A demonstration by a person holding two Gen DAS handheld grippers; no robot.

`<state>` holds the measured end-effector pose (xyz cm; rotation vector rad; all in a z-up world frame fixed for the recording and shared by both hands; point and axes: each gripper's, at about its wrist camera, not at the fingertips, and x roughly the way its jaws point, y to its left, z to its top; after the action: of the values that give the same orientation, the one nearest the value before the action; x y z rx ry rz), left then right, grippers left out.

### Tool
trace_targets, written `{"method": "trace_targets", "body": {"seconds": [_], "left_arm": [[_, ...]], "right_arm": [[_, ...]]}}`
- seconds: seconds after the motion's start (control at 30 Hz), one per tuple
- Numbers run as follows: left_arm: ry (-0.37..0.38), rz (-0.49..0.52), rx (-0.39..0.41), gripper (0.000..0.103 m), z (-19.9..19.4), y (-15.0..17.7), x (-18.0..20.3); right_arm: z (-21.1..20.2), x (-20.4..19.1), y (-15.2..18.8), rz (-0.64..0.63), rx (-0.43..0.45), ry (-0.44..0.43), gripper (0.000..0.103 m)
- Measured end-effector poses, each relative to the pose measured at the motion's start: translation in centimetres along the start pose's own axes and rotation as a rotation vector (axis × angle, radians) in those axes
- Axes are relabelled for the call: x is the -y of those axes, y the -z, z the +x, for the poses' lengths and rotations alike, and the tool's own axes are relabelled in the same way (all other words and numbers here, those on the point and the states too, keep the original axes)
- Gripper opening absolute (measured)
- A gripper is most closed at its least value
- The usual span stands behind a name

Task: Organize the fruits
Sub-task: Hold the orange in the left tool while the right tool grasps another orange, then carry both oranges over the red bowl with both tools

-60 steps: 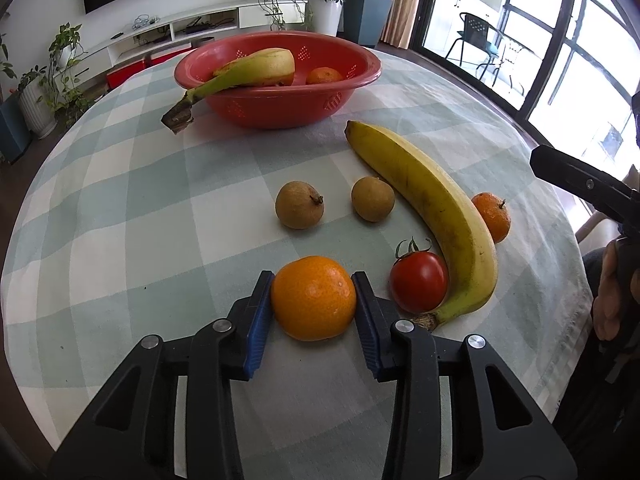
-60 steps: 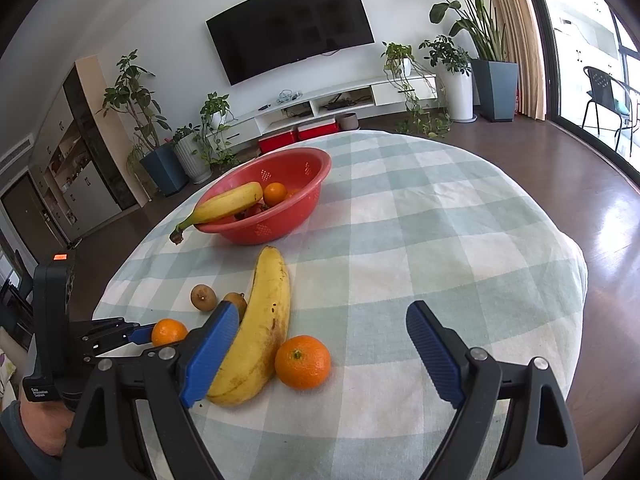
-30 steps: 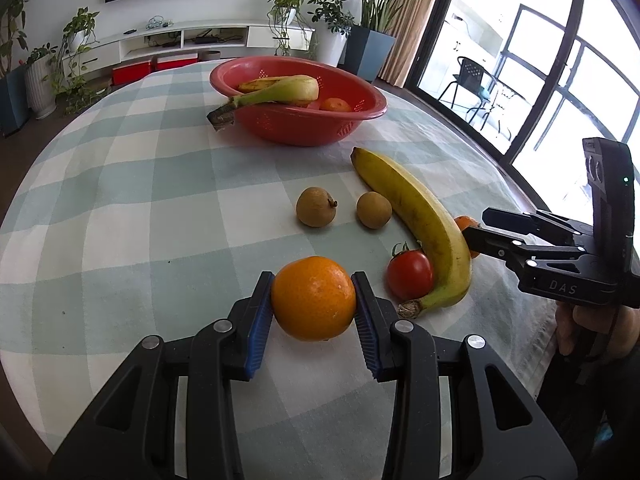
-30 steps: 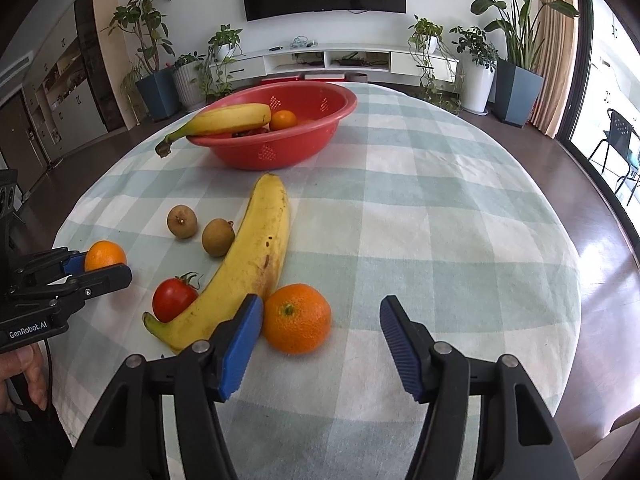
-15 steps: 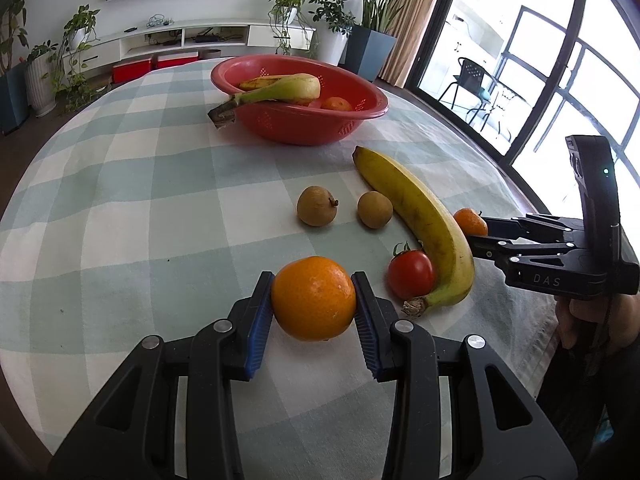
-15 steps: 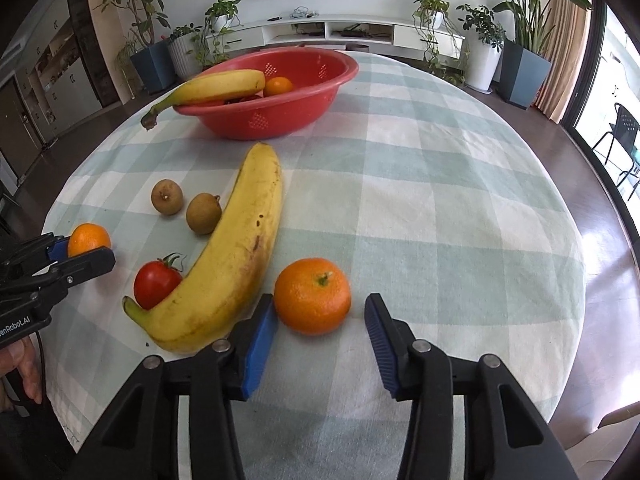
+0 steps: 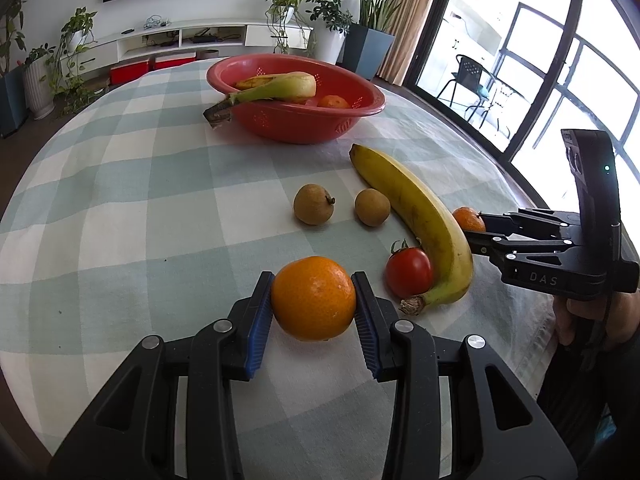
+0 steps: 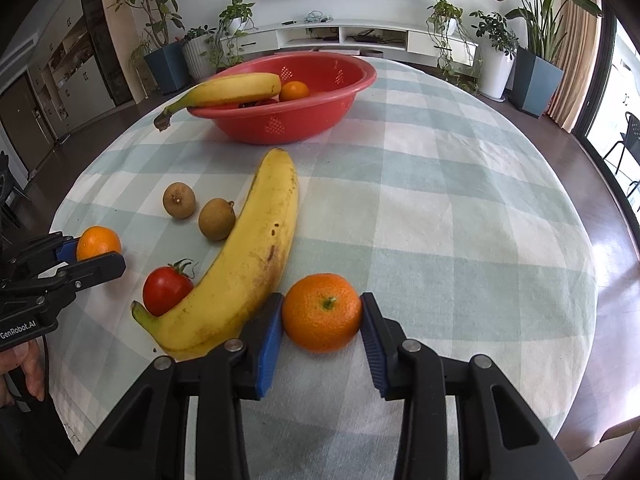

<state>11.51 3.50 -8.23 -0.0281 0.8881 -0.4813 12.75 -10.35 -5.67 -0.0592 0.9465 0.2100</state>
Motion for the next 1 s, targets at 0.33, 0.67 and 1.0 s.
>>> {"method": "trace_targets", "body": {"seconds": [0.33, 0.67, 1.0], "left_arm": [[0.008, -0.020, 0.021, 0.036, -0.5, -0.6, -0.2], [0.009, -0.011, 0.077, 0.036, -2.3, -4.6, -0.6], [-0.076, 0.097, 0.121, 0.036, -2.6, -14.7, -1.9]], "right_arm": [[-2.6, 2.8, -0.9, 0.152, 0.083, -0.051, 0.039], [-5.4, 6.5, -5.3, 0.202, 0.184, -0.068, 0.039], [-5.3, 4.6, -13.8, 0.101, 0.302, -0.127, 0.039]]}}
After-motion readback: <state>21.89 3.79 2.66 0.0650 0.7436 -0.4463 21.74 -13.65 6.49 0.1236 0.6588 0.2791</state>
